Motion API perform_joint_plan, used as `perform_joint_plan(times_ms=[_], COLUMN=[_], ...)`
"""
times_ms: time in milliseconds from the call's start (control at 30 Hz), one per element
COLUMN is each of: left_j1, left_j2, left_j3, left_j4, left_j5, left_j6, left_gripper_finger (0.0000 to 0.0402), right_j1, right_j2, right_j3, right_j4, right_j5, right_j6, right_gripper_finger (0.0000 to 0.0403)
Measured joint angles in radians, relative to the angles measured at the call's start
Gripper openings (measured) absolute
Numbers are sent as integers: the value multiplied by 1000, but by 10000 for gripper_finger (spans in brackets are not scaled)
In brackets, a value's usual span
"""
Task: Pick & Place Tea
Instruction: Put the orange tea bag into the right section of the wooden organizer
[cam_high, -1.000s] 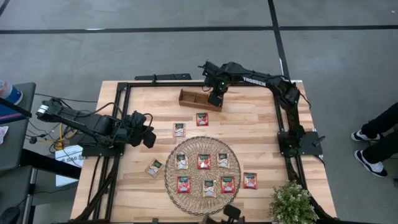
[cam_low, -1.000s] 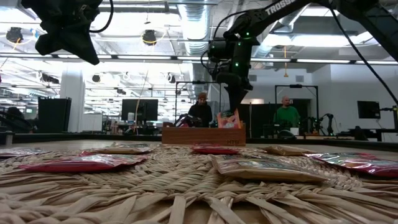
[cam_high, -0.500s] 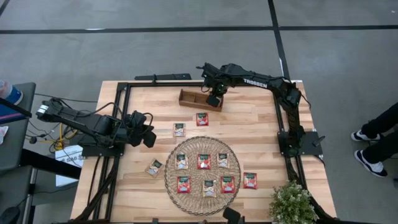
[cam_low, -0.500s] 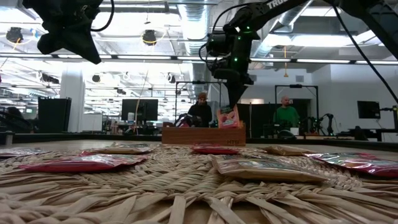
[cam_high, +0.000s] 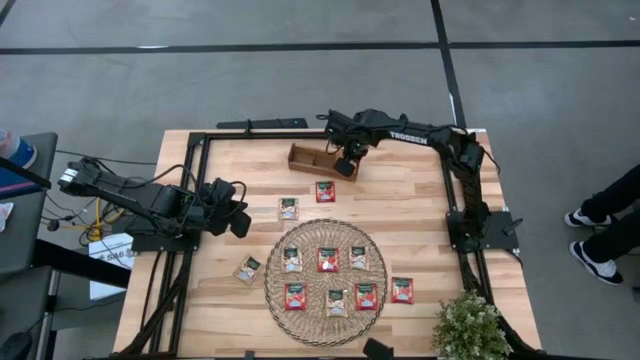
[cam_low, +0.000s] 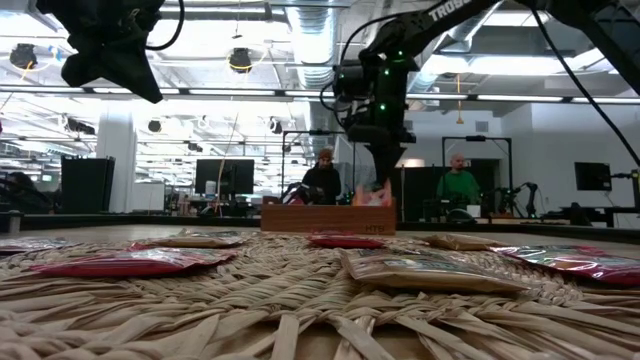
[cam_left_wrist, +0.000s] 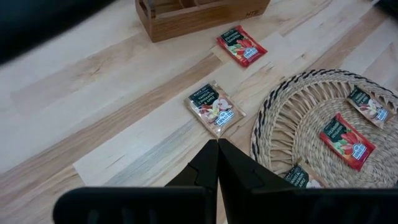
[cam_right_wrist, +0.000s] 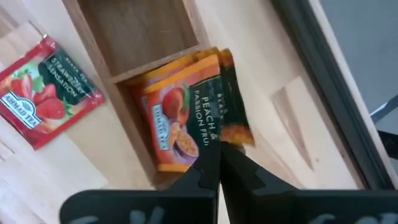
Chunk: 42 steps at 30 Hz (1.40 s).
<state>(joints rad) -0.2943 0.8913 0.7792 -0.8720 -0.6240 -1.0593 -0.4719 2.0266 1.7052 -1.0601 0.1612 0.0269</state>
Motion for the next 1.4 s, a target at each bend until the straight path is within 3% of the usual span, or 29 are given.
perform_joint_plan(times_ms=[667, 1400], left_j1=[0, 0], left_j2=[0, 0], left_j3=[0, 0], left_j4=[0, 10], left_j5=[-1, -10], left_j6=[0, 20], left_gripper_finger=[0, 0], right_j1=[36, 60], right_j2=[-6, -6], right_j3=[-6, -6], right_j4=[61, -114], right_j5=[56, 39], right_j6=[19, -8], right_gripper_finger=[0, 0])
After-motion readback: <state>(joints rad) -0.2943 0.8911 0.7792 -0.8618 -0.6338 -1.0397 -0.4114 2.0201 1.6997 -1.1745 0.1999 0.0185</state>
